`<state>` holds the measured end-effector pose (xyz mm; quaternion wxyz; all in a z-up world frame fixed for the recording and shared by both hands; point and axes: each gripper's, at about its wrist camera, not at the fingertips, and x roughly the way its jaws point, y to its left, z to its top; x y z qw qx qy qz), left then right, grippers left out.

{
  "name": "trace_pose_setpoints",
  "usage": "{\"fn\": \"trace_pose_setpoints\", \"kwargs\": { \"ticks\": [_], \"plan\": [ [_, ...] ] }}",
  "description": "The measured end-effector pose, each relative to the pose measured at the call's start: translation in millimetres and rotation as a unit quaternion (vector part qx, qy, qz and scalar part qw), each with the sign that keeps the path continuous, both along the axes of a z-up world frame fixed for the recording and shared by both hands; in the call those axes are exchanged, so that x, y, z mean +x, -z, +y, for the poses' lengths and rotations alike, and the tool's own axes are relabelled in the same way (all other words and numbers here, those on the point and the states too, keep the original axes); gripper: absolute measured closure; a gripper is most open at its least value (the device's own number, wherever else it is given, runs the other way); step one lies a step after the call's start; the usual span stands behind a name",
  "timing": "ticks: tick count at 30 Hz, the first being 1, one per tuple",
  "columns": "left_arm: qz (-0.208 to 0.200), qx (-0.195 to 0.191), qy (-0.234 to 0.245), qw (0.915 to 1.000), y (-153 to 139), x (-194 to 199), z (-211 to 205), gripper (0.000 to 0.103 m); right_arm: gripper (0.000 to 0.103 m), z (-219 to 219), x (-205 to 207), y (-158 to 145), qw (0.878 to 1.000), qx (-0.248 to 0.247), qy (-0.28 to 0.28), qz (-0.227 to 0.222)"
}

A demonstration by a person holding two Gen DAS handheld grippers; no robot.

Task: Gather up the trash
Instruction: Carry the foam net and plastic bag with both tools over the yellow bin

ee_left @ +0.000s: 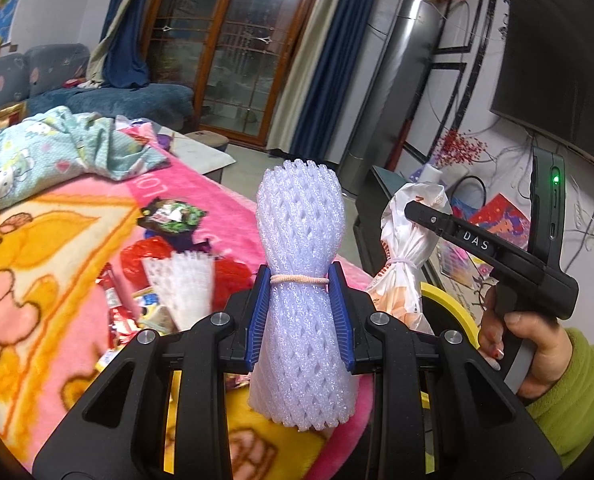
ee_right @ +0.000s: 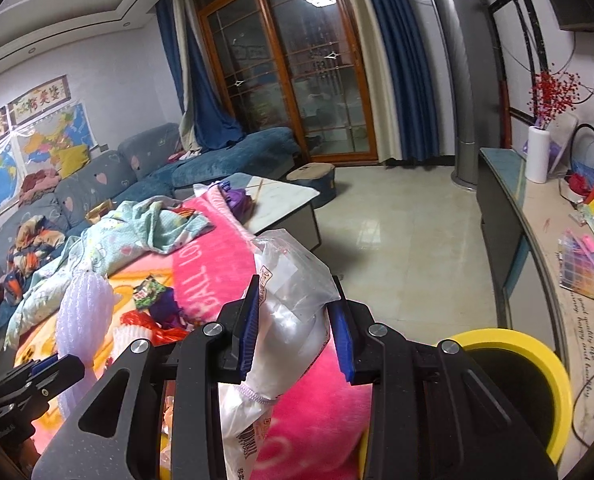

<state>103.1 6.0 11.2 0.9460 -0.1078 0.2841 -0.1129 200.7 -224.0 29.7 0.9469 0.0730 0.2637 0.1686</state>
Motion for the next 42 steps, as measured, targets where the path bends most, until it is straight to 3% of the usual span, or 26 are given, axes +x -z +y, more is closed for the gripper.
{"fn": "trace_pose_setpoints", "kwargs": {
  "ticks": [26,42],
  "plan": [
    [-0.002,0.037,0.116,0.9925,10.9,9.9,-100.9,0.08,0.072,-124.3,-10.4,18.8,0.991,-0.023,0.128,0.008],
    [0.043,0.062,0.184,0.9801,58.7,45.1,-180.9,0.08,0.072,-177.5,-14.4,57.7,0.982,-0.067,0.171,0.054]
  ]
}}
